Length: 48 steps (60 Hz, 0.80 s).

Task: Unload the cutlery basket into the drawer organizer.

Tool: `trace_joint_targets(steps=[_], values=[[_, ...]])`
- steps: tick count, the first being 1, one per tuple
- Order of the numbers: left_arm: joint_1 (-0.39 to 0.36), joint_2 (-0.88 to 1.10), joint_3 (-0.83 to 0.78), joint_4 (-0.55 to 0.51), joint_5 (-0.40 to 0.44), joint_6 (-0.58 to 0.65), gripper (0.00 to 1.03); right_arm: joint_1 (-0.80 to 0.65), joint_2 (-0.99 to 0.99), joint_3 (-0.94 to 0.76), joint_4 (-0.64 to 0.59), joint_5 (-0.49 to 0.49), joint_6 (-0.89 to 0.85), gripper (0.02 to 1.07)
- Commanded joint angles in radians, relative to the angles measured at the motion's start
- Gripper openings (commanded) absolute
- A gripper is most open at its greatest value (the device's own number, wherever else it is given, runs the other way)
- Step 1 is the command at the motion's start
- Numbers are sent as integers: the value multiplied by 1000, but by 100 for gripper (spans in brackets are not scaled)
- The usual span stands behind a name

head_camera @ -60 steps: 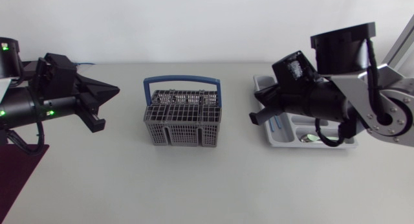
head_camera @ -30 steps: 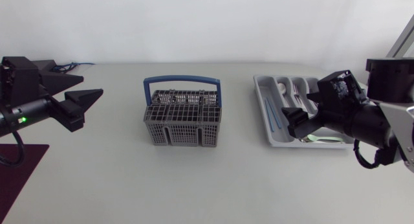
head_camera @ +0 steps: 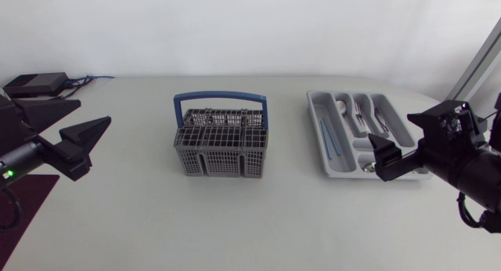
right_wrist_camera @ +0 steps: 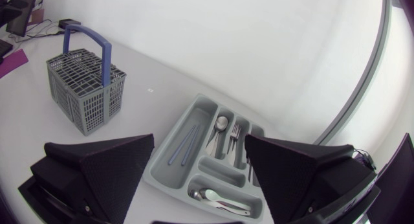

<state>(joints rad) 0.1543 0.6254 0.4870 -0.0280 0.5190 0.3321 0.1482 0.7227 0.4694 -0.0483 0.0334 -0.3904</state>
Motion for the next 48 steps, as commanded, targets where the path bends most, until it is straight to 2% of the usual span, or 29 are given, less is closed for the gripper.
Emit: trace_joint_targets(steps=[1,9,14,16,31,40,48], values=[[4,-50,-44,8,3,-19,99,-9,-48,-37,11,31,-19,103],[36,-75,-88,106,1,-87,99,-27,-92,-69,27,34,-21,103],[99,-92,-130,197,3,-206,99,-52,-118,-101,45,31,-22,103],[99,-104,-145,217,4,-222,99,-61,-134,-112,54,31,-22,103],[91,-248,-237,289,4,-239,99,-93,-241,-181,110,45,-31,103],[103,-288,-278,339,3,-327,99,-93,-290,-210,130,56,-53,103],[129,-345,-315,367,1,-338,99,-95,-359,-242,134,56,-57,103]])
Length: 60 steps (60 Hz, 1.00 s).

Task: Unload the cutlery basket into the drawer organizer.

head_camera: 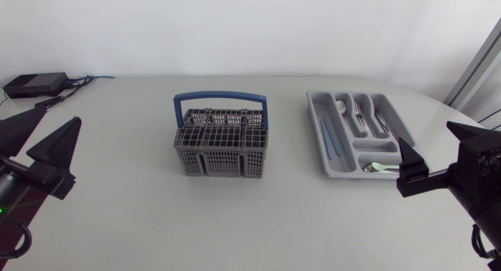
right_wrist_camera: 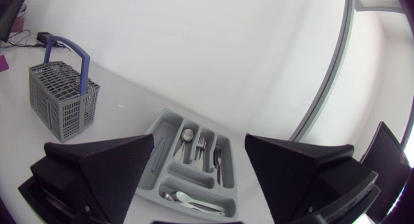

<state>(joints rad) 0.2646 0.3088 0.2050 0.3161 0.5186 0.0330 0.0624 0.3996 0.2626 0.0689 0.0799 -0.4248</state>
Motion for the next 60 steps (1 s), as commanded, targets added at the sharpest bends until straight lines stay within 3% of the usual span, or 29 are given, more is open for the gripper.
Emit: trace_joint_targets(steps=[1,11,34,35,60], values=[[22,-34,-38,28,1,-47,99,-7,-47,-39,17,9,-23,103],[28,-83,-70,46,-15,-62,99,-9,-99,-69,45,21,-34,103],[-99,-184,-131,-105,-240,-56,99,-32,-229,-156,-2,-22,165,103],[16,-223,-156,80,-104,-108,99,-21,-211,-164,86,31,-75,103],[10,-320,-207,78,-117,-114,99,-22,-404,-241,16,35,-103,103]])
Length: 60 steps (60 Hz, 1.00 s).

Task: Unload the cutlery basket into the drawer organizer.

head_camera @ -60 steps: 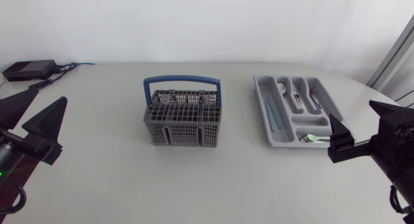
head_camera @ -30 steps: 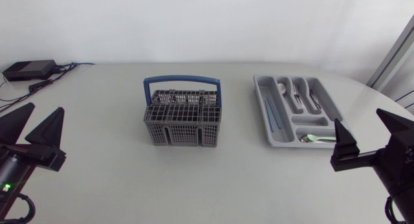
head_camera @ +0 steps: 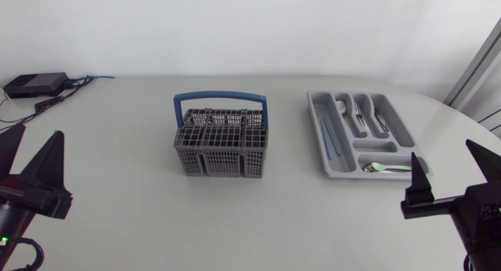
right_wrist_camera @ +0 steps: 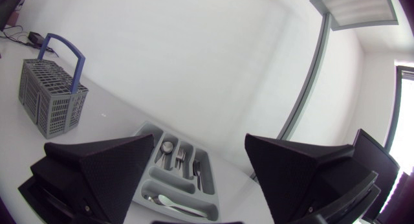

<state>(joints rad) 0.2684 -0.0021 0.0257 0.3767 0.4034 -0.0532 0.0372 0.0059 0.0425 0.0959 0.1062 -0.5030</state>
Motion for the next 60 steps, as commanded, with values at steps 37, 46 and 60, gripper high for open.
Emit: trace_joint_targets(steps=[37,46,60], values=[[3,-10,-29,-25,-14,-13,99,10,-12,-38,-47,10,-40,103],[2,-10,-29,-33,-14,1,99,18,-12,-47,-51,10,-54,103],[-1,-12,-29,-61,-14,9,99,16,-12,-47,-65,10,-52,103]])
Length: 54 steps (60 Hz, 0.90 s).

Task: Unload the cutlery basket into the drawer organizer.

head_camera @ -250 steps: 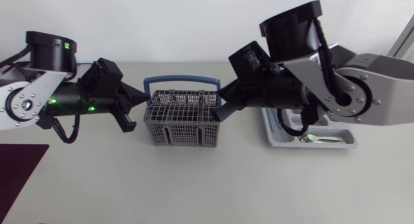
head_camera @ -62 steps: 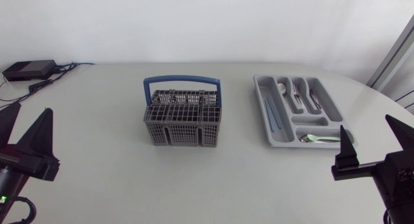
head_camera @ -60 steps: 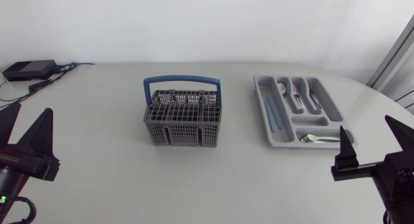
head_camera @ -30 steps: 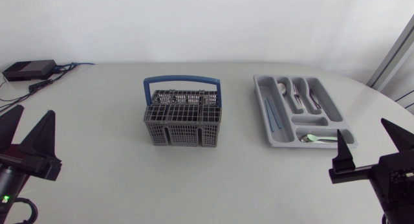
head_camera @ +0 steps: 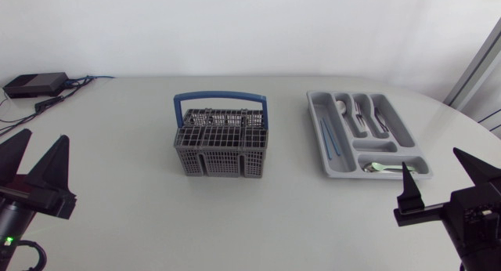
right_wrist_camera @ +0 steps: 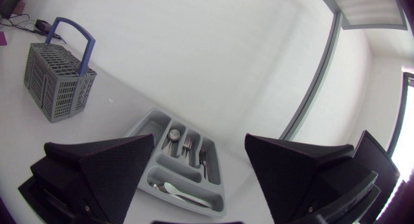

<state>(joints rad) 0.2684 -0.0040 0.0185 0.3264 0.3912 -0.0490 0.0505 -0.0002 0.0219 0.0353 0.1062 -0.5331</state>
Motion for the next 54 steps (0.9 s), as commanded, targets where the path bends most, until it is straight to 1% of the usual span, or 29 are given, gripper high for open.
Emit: trace_joint_targets(steps=[1,12,19,54], values=[[-3,-10,-22,-15,-2,6,99,3,-4,-27,-6,10,-22,103],[-3,-10,-22,-63,-2,5,99,6,-4,-27,-8,1,5,103],[-3,-10,-22,-112,-2,6,99,6,-4,-27,-9,0,35,103],[-195,0,-19,-267,-284,37,99,-35,-1,-23,-28,-77,396,103]])
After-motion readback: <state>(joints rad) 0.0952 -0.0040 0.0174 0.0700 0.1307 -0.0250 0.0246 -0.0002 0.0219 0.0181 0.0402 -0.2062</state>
